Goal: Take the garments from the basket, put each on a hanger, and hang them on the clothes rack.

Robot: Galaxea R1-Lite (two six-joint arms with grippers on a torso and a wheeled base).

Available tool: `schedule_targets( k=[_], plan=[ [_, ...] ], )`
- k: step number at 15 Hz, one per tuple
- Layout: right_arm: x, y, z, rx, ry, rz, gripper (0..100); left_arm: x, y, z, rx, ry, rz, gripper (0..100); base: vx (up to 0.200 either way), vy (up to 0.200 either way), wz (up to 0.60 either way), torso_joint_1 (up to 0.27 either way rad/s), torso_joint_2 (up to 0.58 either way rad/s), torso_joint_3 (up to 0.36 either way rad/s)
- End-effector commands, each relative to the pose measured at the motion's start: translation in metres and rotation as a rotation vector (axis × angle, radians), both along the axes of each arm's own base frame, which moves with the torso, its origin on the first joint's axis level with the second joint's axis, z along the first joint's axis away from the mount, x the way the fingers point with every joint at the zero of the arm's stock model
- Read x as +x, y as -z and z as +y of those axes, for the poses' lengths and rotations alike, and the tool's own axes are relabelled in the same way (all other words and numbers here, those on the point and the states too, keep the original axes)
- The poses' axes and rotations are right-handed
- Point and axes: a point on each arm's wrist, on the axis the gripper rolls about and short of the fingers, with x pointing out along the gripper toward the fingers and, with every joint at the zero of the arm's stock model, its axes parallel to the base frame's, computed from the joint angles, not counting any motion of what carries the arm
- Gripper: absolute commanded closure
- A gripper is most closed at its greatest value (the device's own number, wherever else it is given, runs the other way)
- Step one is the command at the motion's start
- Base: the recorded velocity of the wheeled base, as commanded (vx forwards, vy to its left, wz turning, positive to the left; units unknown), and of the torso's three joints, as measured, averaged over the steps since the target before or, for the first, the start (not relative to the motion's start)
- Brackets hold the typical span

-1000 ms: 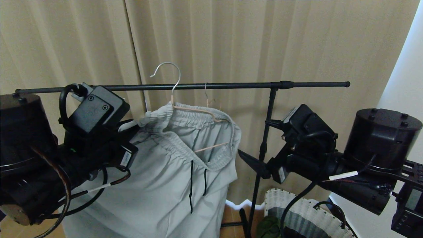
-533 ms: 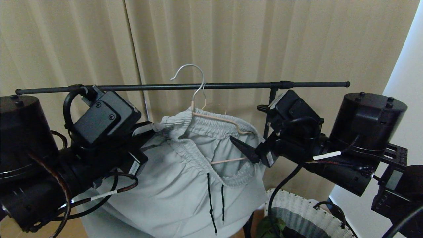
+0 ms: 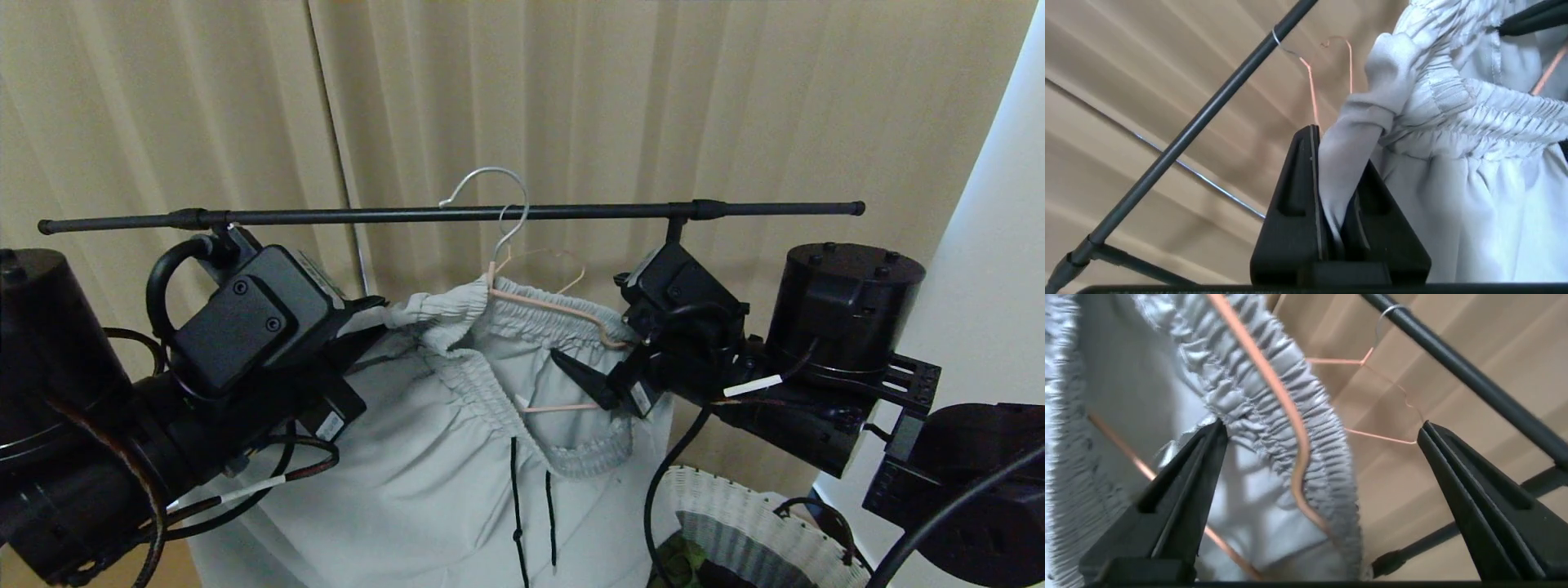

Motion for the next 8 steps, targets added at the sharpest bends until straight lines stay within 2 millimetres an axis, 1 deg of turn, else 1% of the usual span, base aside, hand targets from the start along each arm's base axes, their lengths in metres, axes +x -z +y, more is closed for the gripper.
schedule_targets(
  k=[1, 2, 3, 4, 8],
  plan=[
    [0.0011, 0.0037, 0.0020, -0.008, -0.003, 0.009, 0, -0.0021, 0.0027, -0.0006, 0.007, 0.009, 0.005, 100, 0.000, 0.000, 0.00, 0.000, 0.00, 0.000],
    [0.0004, 0.0037, 0.0027, -0.008, -0.006, 0.009, 0, -0.0042, 0.0031, -0.0034, 0.008, 0.030, 0.006, 100, 0.000, 0.000, 0.00, 0.000, 0.00, 0.000],
    [0.0004, 0.0036, 0.0028, -0.007, -0.006, 0.008, 100, -0.0046, 0.0031, -0.0040, 0.010, 0.034, 0.005, 100, 0.000, 0.000, 0.00, 0.000, 0.00, 0.000],
    [0.0002, 0.0044, 0.0025, -0.009, -0.006, 0.010, 100, -0.0064, 0.0027, -0.0067, 0.007, 0.049, 0.005, 100, 0.000, 0.000, 0.00, 0.000, 0.00, 0.000],
    [-0.0001, 0.0052, 0.0023, -0.011, -0.006, 0.012, 100, -0.0070, 0.0035, -0.0071, 0.009, 0.052, 0.007, 100, 0.000, 0.000, 0.00, 0.000, 0.00, 0.000]
  ],
)
